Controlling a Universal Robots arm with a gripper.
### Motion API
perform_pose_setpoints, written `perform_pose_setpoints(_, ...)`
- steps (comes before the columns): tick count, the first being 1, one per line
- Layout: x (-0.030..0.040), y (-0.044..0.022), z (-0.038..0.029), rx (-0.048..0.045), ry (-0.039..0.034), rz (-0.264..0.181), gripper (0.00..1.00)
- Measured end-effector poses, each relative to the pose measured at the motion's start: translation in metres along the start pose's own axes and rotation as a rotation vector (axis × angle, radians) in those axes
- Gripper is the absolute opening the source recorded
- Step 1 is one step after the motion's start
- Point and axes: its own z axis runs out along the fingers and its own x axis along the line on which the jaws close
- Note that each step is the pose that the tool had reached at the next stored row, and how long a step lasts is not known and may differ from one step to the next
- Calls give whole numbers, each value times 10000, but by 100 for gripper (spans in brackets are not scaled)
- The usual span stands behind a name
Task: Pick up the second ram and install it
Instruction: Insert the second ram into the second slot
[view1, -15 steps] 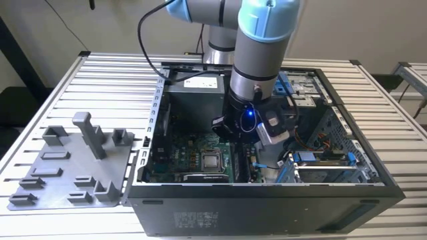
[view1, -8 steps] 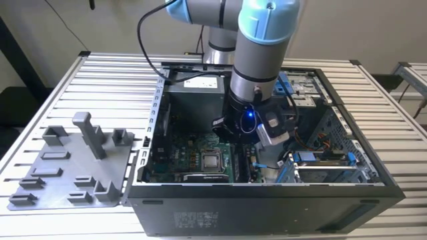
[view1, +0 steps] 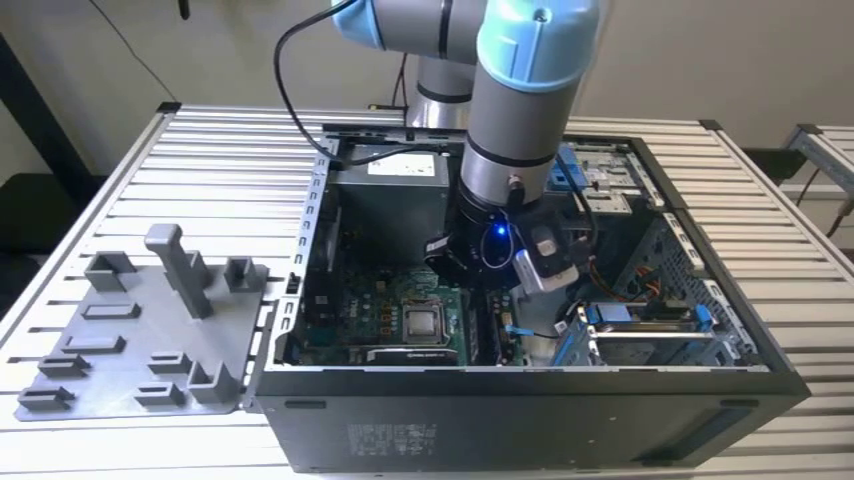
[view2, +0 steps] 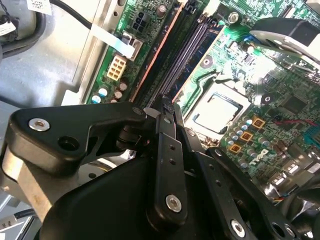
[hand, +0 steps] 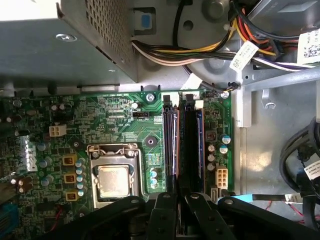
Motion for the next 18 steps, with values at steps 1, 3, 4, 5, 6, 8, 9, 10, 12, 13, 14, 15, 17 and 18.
perform_pose_setpoints(1, -1, 0, 1, 0, 1, 0, 13)
perform_pose_setpoints(3, -15, 1, 1, 1, 17, -2, 13)
perform_pose_setpoints(4, -16, 1, 2, 1, 18, -1, 13)
perform_pose_setpoints(5, -16, 1, 3, 0, 17, -1, 13)
perform_pose_setpoints(6, -16, 1, 3, 1, 18, -1, 13)
perform_pose_setpoints(8, -16, 1, 3, 2, 18, 0, 13)
perform_pose_setpoints(9, -16, 1, 3, 2, 18, -1, 13)
perform_pose_setpoints(10, -16, 1, 3, 1, 18, 0, 13)
perform_pose_setpoints(12, -16, 2, 3, 11, 17, -1, 13)
perform_pose_setpoints(13, -16, 1, -5, 24, 16, -2, 13)
perform_pose_setpoints(14, -17, 1, -21, 32, 15, -2, 13)
perform_pose_setpoints(15, -16, 1, -41, 39, 15, -2, 13)
perform_pose_setpoints(17, -17, 2, -58, 57, 13, -1, 13)
perform_pose_setpoints(18, -17, 2, -58, 66, 11, -7, 13)
